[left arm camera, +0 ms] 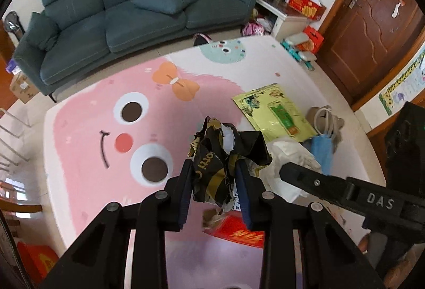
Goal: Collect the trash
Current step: 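Carry the black wrapper and white tissue with both tools over the black bin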
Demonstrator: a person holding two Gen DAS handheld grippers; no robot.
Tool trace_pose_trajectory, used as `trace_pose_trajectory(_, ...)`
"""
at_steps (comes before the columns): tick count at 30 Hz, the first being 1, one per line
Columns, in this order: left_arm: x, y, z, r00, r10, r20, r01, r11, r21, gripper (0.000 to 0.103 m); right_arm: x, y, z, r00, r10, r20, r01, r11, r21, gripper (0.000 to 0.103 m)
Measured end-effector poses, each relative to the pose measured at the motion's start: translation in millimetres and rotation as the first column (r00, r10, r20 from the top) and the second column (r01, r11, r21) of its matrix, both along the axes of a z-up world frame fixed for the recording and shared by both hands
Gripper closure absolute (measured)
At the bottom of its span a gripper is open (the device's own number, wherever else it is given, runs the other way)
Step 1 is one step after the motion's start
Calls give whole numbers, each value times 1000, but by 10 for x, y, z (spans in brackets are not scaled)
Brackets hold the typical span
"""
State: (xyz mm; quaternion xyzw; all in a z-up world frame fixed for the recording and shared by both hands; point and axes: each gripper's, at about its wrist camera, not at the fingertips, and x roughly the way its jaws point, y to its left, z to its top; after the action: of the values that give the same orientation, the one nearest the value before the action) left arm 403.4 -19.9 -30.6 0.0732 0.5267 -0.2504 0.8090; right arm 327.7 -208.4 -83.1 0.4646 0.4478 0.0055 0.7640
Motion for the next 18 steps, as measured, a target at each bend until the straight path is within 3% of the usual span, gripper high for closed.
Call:
trace_pose_trajectory(9,-1112,170,585,993,118,31,-115,990,-83,74,-849,55,651,975,183,128,-166,977,-131,82)
trace_pose_trajectory(18,-2766,-3,688,967,254,30,-250,962,-111,73,-2245,-233,771,901,408,149,-374,903,-211,82)
